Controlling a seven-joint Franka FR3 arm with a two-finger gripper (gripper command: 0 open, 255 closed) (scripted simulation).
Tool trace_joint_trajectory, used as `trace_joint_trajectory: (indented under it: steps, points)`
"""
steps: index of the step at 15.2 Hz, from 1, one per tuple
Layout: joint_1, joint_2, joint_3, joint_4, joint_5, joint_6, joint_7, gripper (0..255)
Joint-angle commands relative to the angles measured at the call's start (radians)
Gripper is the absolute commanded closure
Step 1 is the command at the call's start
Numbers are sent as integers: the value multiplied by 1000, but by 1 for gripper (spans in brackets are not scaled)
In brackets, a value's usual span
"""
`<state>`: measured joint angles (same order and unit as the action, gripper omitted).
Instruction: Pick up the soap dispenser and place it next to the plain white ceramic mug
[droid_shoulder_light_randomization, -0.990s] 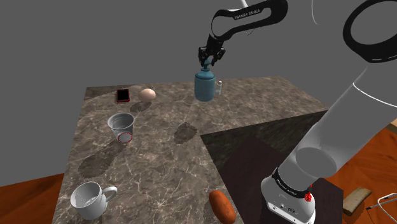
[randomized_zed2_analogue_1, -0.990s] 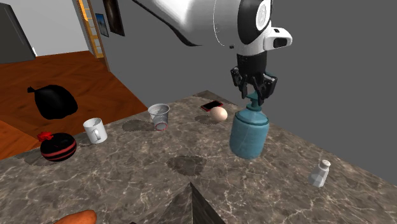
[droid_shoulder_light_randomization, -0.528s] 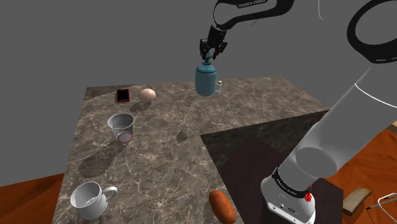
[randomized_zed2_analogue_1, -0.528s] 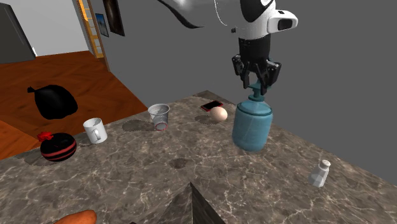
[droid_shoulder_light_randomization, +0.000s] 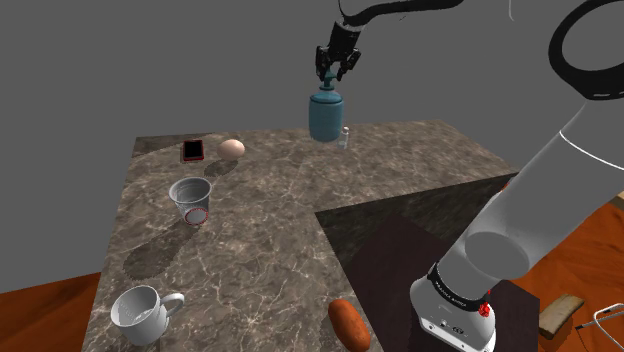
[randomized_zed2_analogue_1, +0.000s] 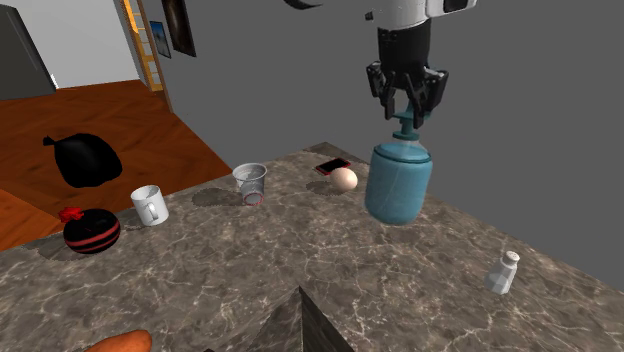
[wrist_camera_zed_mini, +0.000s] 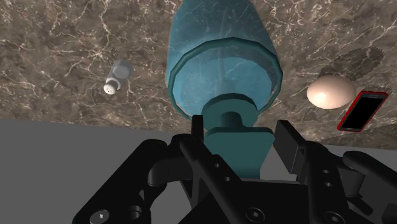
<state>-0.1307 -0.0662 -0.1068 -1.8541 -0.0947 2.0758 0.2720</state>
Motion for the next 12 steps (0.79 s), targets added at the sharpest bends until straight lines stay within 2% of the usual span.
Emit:
trace_joint_trajectory:
  steps: [1, 12]
  points:
    - [0, 2, 0, 32, 2, -29, -3, 255]
    - [1, 20, 1, 202, 9, -180, -16, 255]
